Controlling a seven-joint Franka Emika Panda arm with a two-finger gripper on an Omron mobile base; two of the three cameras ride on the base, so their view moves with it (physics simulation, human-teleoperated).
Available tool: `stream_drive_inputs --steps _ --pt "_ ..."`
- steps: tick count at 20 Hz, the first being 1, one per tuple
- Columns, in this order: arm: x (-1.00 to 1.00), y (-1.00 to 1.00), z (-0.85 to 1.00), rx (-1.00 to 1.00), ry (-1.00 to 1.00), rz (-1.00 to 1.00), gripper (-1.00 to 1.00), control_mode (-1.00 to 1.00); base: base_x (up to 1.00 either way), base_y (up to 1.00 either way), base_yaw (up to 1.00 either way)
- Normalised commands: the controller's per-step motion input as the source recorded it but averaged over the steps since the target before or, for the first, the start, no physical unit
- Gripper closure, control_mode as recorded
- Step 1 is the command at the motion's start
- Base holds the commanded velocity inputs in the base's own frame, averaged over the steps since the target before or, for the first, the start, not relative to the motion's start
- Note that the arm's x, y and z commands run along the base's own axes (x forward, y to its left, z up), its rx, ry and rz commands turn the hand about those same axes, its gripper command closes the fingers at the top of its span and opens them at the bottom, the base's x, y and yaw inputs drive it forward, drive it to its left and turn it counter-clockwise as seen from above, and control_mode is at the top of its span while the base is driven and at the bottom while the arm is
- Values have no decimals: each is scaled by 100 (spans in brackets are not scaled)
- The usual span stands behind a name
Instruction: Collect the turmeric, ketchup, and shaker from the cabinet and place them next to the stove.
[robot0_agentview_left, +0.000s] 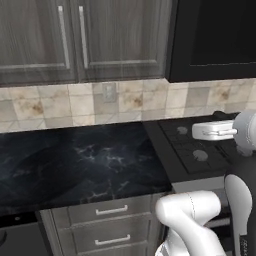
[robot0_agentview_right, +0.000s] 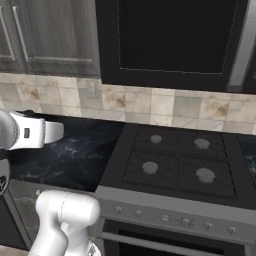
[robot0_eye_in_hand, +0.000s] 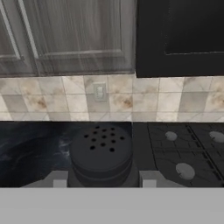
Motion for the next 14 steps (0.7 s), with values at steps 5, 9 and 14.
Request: stream_drive_inputs --steps 5,9,14 --pt "0 0 0 0 0 0 100 100 51 -24 13" --pt "0 0 0 0 0 0 100 100 53 -27 11" --pt "0 0 0 0 0 0 100 100 50 -27 10"
